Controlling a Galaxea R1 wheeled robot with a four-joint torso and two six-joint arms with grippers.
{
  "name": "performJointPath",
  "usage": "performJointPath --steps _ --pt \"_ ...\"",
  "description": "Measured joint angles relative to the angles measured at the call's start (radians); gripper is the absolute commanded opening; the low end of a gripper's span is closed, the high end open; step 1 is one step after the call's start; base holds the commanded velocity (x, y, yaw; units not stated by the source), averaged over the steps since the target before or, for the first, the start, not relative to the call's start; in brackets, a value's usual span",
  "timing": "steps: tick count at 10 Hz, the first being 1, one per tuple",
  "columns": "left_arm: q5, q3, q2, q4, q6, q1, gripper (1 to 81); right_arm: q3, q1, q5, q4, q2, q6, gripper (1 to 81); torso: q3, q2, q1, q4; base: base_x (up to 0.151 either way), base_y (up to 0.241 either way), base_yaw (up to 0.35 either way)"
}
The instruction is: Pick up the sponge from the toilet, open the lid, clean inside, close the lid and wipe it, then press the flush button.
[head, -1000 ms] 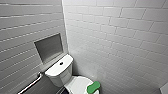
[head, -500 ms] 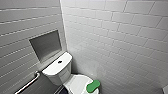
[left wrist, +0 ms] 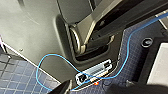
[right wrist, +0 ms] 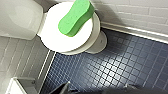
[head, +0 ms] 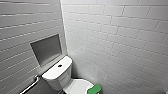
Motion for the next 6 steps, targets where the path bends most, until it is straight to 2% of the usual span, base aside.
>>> performJointPath --steps 3,6 --pt "0.0 -0.031 0.041 0.0 -0.002 0.02 81.1 -0.09 0.032 -0.04 0.002 0.077 0.0 81.1 -0.026 -0.108 0.067 0.0 0.0 0.0 0.0" --pt "-0.001 -0.094 0.087 0.0 -0.002 0.036 81.1 -0.156 0.067 -0.054 0.002 0.151 0.001 81.1 -0.121 -0.213 0.133 0.0 0.0 0.0 0.0"
